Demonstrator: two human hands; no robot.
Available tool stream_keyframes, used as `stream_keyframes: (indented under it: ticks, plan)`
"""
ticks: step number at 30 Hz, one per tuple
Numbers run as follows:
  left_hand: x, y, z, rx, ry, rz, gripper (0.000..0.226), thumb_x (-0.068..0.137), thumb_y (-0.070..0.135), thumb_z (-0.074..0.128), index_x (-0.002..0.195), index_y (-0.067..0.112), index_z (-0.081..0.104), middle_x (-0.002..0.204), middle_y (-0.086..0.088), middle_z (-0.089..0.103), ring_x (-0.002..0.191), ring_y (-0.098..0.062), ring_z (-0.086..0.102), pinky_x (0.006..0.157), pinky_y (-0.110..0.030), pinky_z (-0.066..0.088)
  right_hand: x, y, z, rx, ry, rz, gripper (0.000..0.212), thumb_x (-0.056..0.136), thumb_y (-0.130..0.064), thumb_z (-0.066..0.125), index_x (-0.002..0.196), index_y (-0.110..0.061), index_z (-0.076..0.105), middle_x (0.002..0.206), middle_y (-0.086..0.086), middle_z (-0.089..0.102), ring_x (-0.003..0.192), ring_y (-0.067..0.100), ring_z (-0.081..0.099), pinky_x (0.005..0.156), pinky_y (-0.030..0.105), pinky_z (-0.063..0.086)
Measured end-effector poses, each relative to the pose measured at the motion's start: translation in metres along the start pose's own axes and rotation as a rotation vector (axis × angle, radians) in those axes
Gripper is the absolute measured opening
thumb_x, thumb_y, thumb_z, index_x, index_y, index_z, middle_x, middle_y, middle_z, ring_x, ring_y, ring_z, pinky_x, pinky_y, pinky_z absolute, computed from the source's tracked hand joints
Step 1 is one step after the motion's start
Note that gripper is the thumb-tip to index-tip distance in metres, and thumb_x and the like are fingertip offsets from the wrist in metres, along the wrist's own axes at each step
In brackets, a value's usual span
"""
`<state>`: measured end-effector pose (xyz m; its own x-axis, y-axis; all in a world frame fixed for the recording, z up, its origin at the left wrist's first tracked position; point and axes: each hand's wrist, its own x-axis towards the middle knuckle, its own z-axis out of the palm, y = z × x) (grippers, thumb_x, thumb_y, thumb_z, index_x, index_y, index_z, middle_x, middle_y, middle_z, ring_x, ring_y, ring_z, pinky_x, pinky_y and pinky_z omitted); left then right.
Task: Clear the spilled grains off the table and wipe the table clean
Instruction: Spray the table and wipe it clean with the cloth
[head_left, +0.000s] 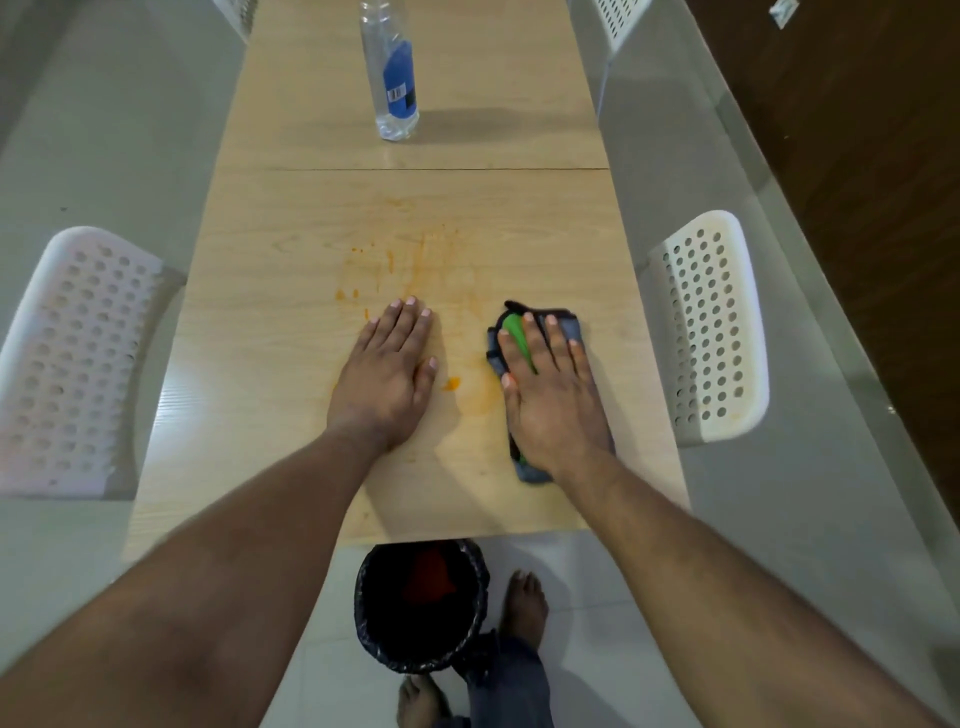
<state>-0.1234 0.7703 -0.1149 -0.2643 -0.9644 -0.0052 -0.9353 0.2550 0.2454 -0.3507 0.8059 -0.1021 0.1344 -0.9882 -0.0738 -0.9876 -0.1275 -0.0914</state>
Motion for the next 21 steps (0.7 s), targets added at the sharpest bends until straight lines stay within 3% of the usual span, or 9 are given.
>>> stream_keyframes:
  ticks: [5,9,13,18,21]
  plan:
    - [-0.002,0.001,0.002,-0.011,0.006,0.011,0.068,0.107,0.047,0.018,0.168,0.016,0.018,0.176,-0.004,0.01,0.163,-0.018,0.004,0.132,-0.04,0.007,-0.078,0.022,0.008,0.0,-0.029,-0.058,0.059,0.112,-0.042,0.019,0.169,-0.032,0.009,0.178,-0.002,-0.001,0.163,0.02,-0.009,0.132,0.047,0.008]
    - [-0.002,0.004,0.003,0.005,0.009,0.004,0.07,0.106,0.047,0.016,0.168,0.014,0.019,0.176,-0.007,0.012,0.163,-0.021,0.006,0.132,-0.042,0.008,-0.055,0.037,0.008,-0.004,0.02,0.057,0.058,0.112,-0.042,0.018,0.169,-0.031,0.017,0.177,0.0,0.007,0.164,0.022,-0.002,0.131,0.048,0.012]
    - [-0.002,0.004,0.004,0.03,0.001,0.001,0.072,0.104,0.048,0.013,0.168,0.014,0.016,0.176,-0.007,0.01,0.163,-0.022,0.004,0.132,-0.043,0.008,-0.017,0.015,0.006,-0.009,0.037,0.159,0.06,0.111,-0.042,0.017,0.169,-0.03,0.013,0.178,0.003,0.004,0.163,0.027,-0.001,0.131,0.05,0.01]
    - [-0.003,0.002,0.004,0.031,0.005,-0.001,0.071,0.106,0.047,0.014,0.168,0.015,0.015,0.176,-0.007,0.01,0.163,-0.021,0.004,0.132,-0.042,0.008,-0.05,-0.024,0.014,-0.003,0.02,0.018,0.06,0.111,-0.04,0.025,0.169,-0.029,0.013,0.178,0.004,0.004,0.163,0.027,-0.004,0.131,0.05,0.009]
    - [-0.004,0.002,0.005,0.008,-0.001,0.005,0.07,0.106,0.047,0.013,0.169,0.016,0.014,0.176,-0.006,0.008,0.163,-0.02,0.003,0.132,-0.041,0.007,-0.075,-0.014,0.015,0.008,-0.008,-0.03,0.06,0.112,-0.04,0.023,0.169,-0.03,0.011,0.178,0.002,0.001,0.163,0.024,-0.008,0.132,0.05,0.008]
